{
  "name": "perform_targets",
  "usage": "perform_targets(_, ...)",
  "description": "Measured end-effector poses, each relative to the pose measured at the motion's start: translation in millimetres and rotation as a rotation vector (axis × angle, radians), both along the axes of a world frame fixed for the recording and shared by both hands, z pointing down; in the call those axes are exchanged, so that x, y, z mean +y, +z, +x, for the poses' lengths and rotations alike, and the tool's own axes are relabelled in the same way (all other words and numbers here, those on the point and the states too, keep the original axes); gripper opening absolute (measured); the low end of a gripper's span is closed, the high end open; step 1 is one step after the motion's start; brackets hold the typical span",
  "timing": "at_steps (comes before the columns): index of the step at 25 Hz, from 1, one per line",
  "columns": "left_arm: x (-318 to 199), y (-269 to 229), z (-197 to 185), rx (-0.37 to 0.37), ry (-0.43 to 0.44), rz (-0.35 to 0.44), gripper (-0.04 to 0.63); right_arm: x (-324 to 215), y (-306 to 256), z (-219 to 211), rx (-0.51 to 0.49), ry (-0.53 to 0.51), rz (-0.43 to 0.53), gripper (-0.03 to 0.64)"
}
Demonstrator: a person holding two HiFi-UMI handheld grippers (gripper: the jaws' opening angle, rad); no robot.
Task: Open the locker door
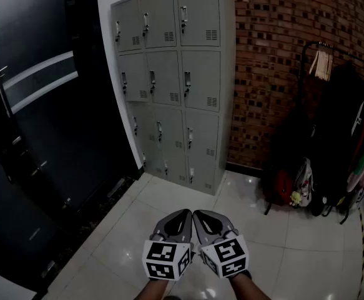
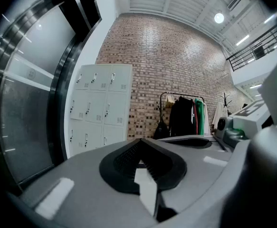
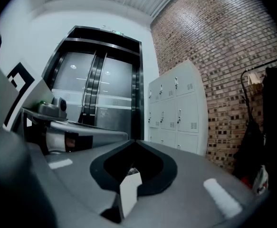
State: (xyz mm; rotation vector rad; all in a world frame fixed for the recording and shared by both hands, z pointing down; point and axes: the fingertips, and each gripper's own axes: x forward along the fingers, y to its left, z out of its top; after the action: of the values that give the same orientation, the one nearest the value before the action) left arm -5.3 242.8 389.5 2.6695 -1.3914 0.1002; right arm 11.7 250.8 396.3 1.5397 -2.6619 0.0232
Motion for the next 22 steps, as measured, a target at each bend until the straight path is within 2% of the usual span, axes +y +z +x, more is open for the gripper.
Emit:
perform_targets(9, -40, 7, 15, 0.011, -0.001, 0.001, 0.006, -41, 5, 18, 0.003, 0.006, 0.007, 0.0)
perform_targets(22, -179, -2, -2, 0.033, 0.04, 0.011, 0.006, -175, -7, 4, 0.026, 0.071, 0.022, 0.0)
